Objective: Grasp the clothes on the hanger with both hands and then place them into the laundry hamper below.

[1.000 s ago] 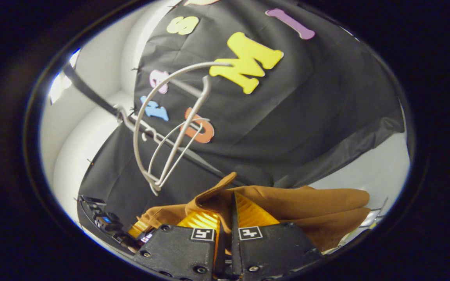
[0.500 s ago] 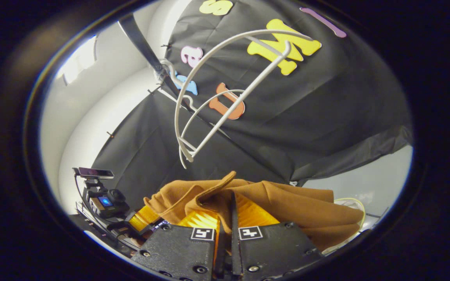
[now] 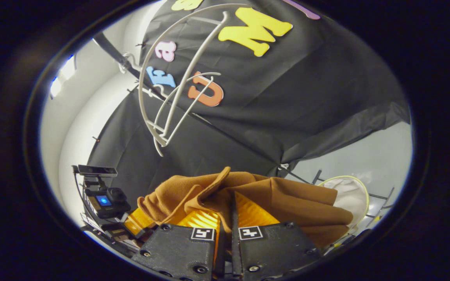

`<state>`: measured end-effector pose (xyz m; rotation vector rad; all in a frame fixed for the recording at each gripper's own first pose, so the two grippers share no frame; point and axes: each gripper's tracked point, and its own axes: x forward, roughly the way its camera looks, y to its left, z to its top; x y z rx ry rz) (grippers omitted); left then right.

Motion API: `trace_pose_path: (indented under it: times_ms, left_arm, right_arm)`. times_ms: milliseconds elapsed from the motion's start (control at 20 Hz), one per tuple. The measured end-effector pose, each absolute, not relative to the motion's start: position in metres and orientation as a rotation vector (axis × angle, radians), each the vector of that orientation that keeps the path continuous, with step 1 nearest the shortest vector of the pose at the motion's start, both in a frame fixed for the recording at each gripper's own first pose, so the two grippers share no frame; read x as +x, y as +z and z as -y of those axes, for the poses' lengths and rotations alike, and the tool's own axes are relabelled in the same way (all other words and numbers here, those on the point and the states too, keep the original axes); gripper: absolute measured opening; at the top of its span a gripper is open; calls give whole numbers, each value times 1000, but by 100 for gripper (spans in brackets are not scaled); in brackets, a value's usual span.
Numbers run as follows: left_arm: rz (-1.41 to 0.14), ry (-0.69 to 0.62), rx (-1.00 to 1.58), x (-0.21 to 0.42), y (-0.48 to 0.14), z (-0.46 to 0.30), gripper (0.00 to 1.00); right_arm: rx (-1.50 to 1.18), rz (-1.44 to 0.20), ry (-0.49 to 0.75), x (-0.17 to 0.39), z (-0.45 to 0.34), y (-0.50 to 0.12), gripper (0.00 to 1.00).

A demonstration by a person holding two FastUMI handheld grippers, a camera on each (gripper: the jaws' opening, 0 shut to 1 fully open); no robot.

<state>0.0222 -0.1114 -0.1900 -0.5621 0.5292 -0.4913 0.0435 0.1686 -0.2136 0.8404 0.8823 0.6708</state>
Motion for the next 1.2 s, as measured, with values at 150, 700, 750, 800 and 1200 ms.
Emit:
trace_pose_path:
  times_ms: [150, 700, 750, 800, 1200]
  left_arm:
    - [-592, -473, -590, 26, -227, 111, 0]
    - [-953, -342, -420, 3, -387, 98, 0]
    - [-990, -322, -386, -1, -399, 95, 0]
    - [-1029, -295, -351, -7, -405, 85, 1]
    - [-1163, -212, -293, -30, -436, 73, 75]
  right_arm:
    - [832, -920, 618, 52, -160, -248, 10]
    - [655, -1210, 271, 58, -144, -438, 2]
    - [611, -1233, 244, 56, -138, -447, 13]
    - [575, -1256, 225, 53, -135, -450, 15]
    - [409, -1145, 197, 47, -105, -417, 53]
